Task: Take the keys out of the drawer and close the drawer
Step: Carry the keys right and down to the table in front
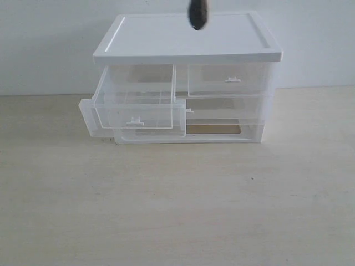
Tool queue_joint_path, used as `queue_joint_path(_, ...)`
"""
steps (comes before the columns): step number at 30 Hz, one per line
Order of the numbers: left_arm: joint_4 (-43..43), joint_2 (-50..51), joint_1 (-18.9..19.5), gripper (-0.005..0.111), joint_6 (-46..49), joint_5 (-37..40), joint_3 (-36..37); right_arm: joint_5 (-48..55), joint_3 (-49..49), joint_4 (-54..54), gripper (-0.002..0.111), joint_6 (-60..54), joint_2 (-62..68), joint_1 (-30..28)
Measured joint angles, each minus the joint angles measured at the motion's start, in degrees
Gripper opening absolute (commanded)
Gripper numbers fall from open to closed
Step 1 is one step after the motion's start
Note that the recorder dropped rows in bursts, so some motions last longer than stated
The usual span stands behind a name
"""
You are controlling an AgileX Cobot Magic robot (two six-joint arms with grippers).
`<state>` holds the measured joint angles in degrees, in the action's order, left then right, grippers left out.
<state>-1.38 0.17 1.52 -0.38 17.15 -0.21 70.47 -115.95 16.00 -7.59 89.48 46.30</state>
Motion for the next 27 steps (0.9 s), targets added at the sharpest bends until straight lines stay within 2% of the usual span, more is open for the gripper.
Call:
queue_joint_path(4,0.00,0.00,0.00,0.004,0.00,0.00,0.00,-1.33,15.17,3.69,0.000,4.02,-9.02,0.00)
queue_joint_path(8,0.00,0.00,0.00,0.004,0.00,0.00,0.00,-12.06,36.33,12.59,0.000,13.34,-16.40,0.00)
queue_joint_path(11,0.00,0.00,0.00,0.004,0.00,0.00,0.00,-24.80,52.29,19.08,0.000,23.59,-17.34,-2.64)
queue_joint_path(14,0.00,0.00,0.00,0.004,0.00,0.00,0.00,-42.19,63.55,20.42,0.000,32.99,-17.34,-10.59)
queue_joint_path(15,0.00,0.00,0.00,0.004,0.00,0.00,0.00,-50.81,67.56,20.50,0.000,37.10,-17.34,-13.55)
queue_joint_path(17,0.00,0.00,0.00,0.004,0.00,0.00,0.00,-61.69,72.06,20.66,0.000,41.18,-16.34,-17.20)
queue_joint_path(19,0.00,0.00,0.00,0.004,0.00,0.00,0.00,-67.96,74.37,20.89,0.000,43.80,-13.88,-19.46)
queue_joint_path(23,0.00,0.00,0.00,0.004,0.00,0.00,0.00,-75.83,75.08,20.64,0.000,46.27,-6.50,-20.13)
queue_joint_path(27,0.00,0.00,0.00,0.004,0.00,0.00,0.00,-91.29,75.08,15.85,0.000,48.10,4.44,-20.13)
